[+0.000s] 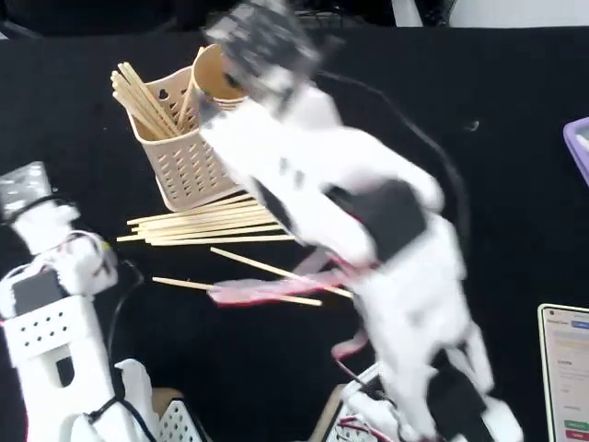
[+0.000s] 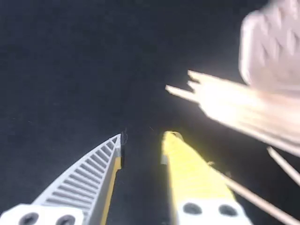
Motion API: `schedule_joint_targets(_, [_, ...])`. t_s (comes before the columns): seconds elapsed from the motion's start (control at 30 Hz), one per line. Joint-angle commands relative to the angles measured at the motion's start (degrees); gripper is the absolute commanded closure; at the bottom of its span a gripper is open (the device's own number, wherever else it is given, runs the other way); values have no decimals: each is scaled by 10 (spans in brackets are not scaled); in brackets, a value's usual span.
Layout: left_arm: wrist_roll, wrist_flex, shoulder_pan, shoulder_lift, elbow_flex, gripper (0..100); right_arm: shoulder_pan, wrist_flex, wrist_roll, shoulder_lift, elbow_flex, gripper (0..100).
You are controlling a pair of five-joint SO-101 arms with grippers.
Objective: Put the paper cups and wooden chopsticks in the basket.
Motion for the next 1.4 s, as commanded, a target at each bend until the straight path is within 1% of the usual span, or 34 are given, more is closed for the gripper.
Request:
schedule_joint_targets(0.0, [-5, 29, 70, -4, -12, 795, 52, 129, 1, -73, 4, 882])
schedule_joint_targets(0.1, [-5, 33, 80, -4, -10, 795, 61, 186, 4, -89, 95, 881])
schedule_joint_targets(0.2, [-5, 45, 82, -4, -11, 793, 59, 186, 39, -89, 233, 879])
schedule_joint_targets(0.3, [-5, 46, 78, -4, -11, 794, 57, 117, 87, -94, 391, 841])
schedule_joint_targets(0.4, [-4, 45, 77, -4, -10, 794, 24, 38, 140, -94, 534, 791])
schedule_joint_targets(0.5, [-4, 45, 76, -4, -10, 795, -24, -46, 160, -94, 647, 732])
schedule_joint_targets(0.6, [-4, 45, 76, -4, -9, 795, -60, -127, 162, -88, 728, 702])
schedule_joint_targets(0.73, [-6, 46, 76, -4, -9, 795, -79, -200, 164, -88, 788, 701])
schedule_joint_targets(0.9, [-9, 48, 76, -4, -9, 795, -66, -240, 238, -88, 832, 699])
schedule_joint_targets(1.0, [-9, 47, 76, -4, -9, 795, -49, -261, 260, -88, 854, 699])
schedule_joint_targets(1.13, [-10, 47, 76, -4, -9, 795, -34, -272, 263, -88, 860, 701])
schedule_joint_targets(1.27, [-10, 48, 76, -5, -9, 795, -34, -272, 263, -87, 861, 704])
schedule_joint_targets(1.3, [-10, 48, 76, -5, -9, 795, -34, -272, 263, -87, 861, 717])
schedule_joint_targets(1.37, [-10, 48, 76, -5, -9, 795, -34, -272, 264, -87, 861, 777])
